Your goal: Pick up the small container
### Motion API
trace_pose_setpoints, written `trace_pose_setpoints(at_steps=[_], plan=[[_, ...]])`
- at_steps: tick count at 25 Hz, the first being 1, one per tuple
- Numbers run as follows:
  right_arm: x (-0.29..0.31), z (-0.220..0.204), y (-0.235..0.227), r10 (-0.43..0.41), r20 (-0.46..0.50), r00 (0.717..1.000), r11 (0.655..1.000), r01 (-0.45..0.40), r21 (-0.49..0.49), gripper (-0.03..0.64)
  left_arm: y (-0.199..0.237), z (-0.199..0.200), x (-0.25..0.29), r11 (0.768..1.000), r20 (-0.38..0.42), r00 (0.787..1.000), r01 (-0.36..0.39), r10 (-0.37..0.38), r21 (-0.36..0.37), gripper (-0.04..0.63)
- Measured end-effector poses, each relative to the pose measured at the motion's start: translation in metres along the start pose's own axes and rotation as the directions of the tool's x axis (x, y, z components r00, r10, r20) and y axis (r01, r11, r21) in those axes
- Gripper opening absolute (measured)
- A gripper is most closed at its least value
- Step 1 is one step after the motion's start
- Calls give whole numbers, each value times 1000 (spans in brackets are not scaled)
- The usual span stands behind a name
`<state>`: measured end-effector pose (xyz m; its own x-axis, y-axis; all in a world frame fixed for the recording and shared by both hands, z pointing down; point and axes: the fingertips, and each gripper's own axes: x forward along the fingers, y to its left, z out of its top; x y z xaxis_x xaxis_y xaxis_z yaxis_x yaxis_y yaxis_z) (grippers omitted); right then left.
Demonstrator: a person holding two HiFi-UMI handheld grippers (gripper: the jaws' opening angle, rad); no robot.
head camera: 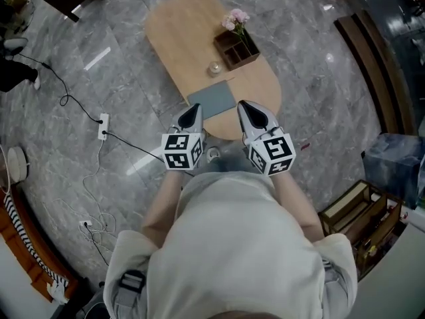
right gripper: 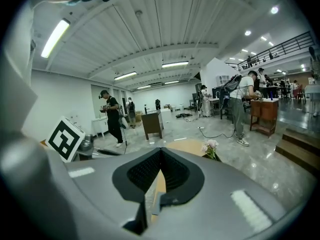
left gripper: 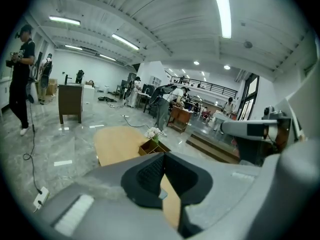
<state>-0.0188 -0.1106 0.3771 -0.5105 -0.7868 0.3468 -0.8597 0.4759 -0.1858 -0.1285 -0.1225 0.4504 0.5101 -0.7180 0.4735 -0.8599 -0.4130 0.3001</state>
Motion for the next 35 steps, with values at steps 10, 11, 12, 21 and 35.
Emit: trace_pose_setpoints(at_steps=[10, 11, 12, 21, 35], plan=[[48, -35, -46, -38, -74, 997, 998, 34, -50, -2, 33, -24, 85, 997, -61, 998, 6, -11, -82, 2], [56, -39, -53, -39, -79, 996, 999, 35, -42, -2, 38, -29, 95, 996, -71, 997, 1, -7, -87, 2], [64, -42, -59, -39, -84, 996, 999, 36, -35, -2, 43, -34, 104, 996, -81, 997, -7, -1, -91, 2], [131, -79, -103, 14, -127, 992, 1000, -13, 6, -2, 73, -75, 193, 998, -133, 991, 20, -27, -54, 3], [200, -180, -155, 41, -202, 979, 995, -23, 93, -2, 114, -154, 330, 985, -207, 973, 128, -101, 117, 335]])
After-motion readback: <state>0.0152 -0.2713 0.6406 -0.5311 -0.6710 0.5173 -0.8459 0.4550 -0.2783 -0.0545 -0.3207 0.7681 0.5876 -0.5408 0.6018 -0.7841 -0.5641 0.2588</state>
